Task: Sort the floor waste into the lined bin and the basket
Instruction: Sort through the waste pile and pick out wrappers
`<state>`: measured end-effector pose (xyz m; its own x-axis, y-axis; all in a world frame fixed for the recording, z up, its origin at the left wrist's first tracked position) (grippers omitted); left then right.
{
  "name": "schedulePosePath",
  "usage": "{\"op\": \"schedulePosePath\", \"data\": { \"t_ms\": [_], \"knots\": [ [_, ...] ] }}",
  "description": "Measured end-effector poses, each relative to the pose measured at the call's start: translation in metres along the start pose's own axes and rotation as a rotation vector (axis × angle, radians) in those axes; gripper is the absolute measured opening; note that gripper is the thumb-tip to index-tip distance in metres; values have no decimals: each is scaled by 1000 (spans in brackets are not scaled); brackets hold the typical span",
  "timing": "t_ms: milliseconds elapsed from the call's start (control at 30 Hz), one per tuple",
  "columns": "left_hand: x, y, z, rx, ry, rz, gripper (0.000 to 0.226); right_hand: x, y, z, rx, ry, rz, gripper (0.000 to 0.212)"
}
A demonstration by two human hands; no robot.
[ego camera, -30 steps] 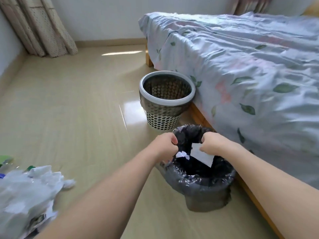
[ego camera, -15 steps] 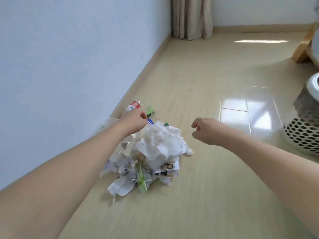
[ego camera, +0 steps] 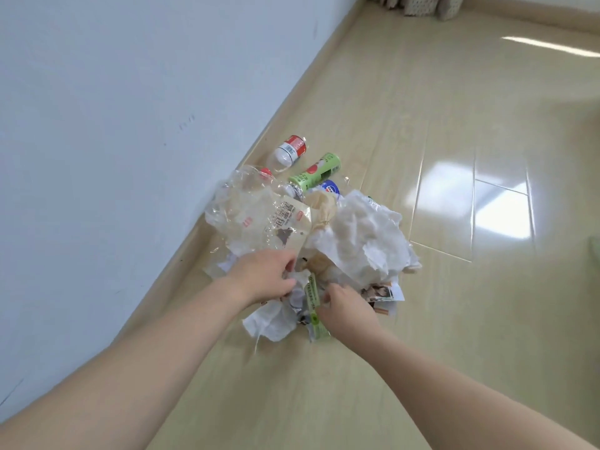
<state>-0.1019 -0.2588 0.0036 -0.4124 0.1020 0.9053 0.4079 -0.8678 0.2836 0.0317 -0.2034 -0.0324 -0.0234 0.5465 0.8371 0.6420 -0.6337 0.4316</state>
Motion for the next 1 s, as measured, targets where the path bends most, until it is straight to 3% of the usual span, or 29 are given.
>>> {"op": "schedulePosePath", "data": {
  "t_ms": [100, 167, 233, 300, 433, 567, 667, 867, 1000],
  "knots": [
    [-24, -1, 2, -147, -196, -97, 27, -6, -19, -6, -17, -13, 60, 25],
    [-39, 1, -2, -205, -348, -110, 17, -14, -31, -2, -60, -21, 60, 28],
    [-37, -1, -11, -184, -318, -64, 14, -17, -38, 0, -77, -13, 74, 29],
    [-32, -3, -26, -114, -180, -42, 14, -20, -42, -2, -76, 13, 80, 23],
    [-24, -1, -56, 101, 319, 3, 22, -13, -44, -11, -61, -33, 83, 6],
    [-16, 7, -63, 299, 848, 90, 29, 8, -32, -6, -152, -293, 71, 4],
    [-7, 13, -57, 381, 980, 194, 30, 34, -12, 5, -199, -462, 93, 6],
    [40, 6, 26, 270, 1216, 195, 15, 130, 18, 38, -152, -627, 210, 5],
    [88, 0, 127, 122, 1199, 99, 5, 212, 54, 100, -168, -681, 311, 9]
  ]
}}
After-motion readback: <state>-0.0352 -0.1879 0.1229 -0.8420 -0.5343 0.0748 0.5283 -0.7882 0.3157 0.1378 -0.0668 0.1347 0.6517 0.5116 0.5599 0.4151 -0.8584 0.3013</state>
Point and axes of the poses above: each hand's wrist, its own y-axis away from the middle knuckle, its own x-axis out of the back of the hand, z = x × y, the point moved 10 cm from there along -y, towards the middle knuckle, and after that the axes turned 6 degrees about z, right-handed, at the moved point
